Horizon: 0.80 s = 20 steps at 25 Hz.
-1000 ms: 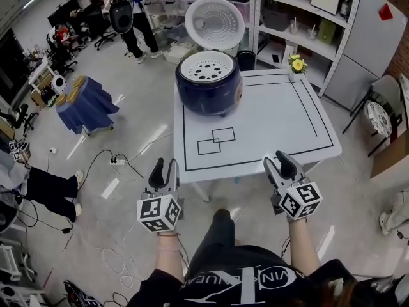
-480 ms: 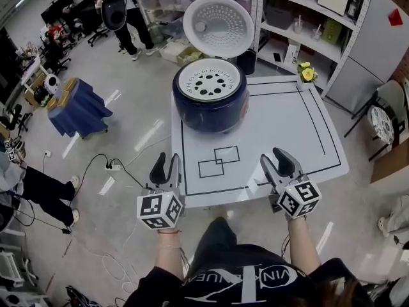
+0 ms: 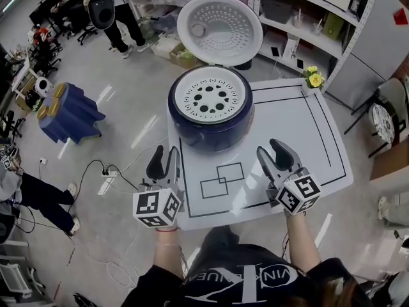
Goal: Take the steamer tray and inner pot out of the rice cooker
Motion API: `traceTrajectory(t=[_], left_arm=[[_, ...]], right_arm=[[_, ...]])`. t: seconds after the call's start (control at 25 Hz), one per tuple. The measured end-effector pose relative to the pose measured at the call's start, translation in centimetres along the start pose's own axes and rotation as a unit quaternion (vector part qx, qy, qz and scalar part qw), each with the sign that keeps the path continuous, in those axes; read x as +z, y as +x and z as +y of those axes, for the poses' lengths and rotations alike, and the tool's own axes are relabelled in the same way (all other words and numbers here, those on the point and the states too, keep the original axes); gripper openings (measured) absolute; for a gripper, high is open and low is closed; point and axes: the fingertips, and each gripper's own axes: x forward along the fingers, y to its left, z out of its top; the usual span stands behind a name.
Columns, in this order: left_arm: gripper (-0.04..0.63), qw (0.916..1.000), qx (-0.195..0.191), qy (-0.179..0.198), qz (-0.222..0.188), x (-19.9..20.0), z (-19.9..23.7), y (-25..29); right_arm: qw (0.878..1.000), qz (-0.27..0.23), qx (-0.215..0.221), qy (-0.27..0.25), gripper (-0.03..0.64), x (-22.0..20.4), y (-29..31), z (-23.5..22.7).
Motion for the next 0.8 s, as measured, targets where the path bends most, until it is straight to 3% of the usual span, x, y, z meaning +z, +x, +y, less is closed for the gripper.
traceTrajectory(t=[0.28, 0.48, 0.68, 0.8], left_arm=[[0.135, 0.9998, -0.015, -0.001, -0.009, 1.9, 1.9, 5.3], [0.135, 0.9996, -0.027, 0.011, -0.004, 3.5, 2.8, 8.8], [0.135, 0.9986, -0.042, 0.032, 0.003, 4.4, 3.0, 11.3], [0.135, 0.9981, -0.042, 0.044, 0.002, 4.7, 2.6, 12.3]], right_arm=[[1.000, 0.005, 0.002, -0.023, 0.170, 2.7, 6.4, -1.0], [0.996, 0.030, -0.005, -0.085, 0.170, 5.2, 10.8, -1.7], [0.977, 0.091, -0.023, -0.193, 0.170, 6.6, 15.1, -2.6], [0.962, 0.146, -0.027, -0.227, 0.170, 6.2, 17.6, -3.7]])
